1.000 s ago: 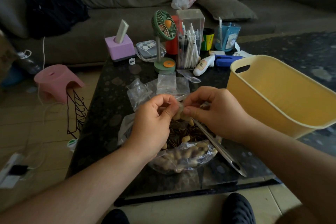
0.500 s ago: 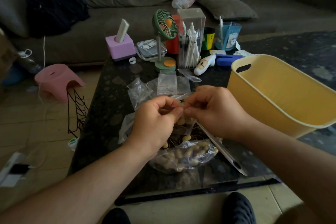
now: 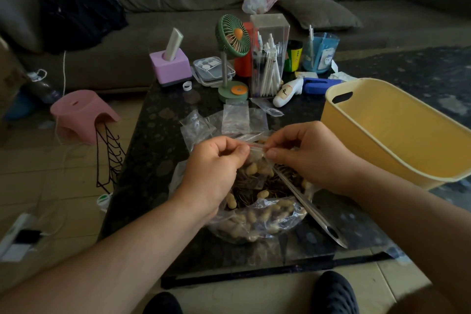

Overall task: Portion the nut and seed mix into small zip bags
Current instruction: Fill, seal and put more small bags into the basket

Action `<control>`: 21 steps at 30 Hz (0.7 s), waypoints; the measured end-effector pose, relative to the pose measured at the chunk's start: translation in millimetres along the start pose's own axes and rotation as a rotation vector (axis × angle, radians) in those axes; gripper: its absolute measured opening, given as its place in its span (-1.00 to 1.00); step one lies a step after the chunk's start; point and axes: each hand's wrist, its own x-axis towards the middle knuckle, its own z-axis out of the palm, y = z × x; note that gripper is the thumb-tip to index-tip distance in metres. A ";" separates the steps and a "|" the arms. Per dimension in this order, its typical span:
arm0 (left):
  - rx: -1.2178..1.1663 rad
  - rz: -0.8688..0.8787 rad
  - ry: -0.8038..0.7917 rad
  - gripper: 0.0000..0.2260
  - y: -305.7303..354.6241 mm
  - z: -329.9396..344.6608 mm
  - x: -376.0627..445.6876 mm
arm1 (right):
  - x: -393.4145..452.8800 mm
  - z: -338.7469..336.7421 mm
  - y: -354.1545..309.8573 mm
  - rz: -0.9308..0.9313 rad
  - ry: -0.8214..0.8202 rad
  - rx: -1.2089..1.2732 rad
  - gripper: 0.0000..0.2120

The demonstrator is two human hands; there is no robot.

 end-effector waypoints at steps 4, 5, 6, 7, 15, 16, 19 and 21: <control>-0.043 -0.010 -0.036 -0.89 -1.6 2.5 -1.2 | 3.0 3.1 0.2 0.047 0.035 -0.026 -0.82; -0.064 -0.009 -0.049 -0.90 -1.2 3.5 -2.3 | 3.9 3.3 0.2 0.058 0.050 -0.033 -0.82; -0.094 -0.010 -0.066 -0.92 0.3 4.3 -3.7 | 4.7 3.3 0.3 0.065 0.061 -0.040 -0.83; -0.113 -0.006 -0.080 -0.91 0.4 4.8 -4.0 | 5.2 3.1 0.5 0.070 0.067 -0.046 -0.83; -0.074 0.066 -0.067 -0.95 -4.6 3.2 -1.7 | 1.0 0.7 0.5 0.082 0.025 0.050 -0.97; -0.079 0.068 -0.068 -0.96 -4.2 2.9 -1.8 | 0.4 -0.3 0.7 0.079 0.020 0.047 -0.96; -0.097 0.059 -0.058 -0.97 -4.4 2.6 -0.3 | -0.2 -3.4 0.8 0.084 0.043 0.054 -0.96; -0.127 0.035 -0.060 -0.93 -4.8 2.3 1.2 | 0.6 -5.2 -0.4 0.107 0.055 0.077 -0.96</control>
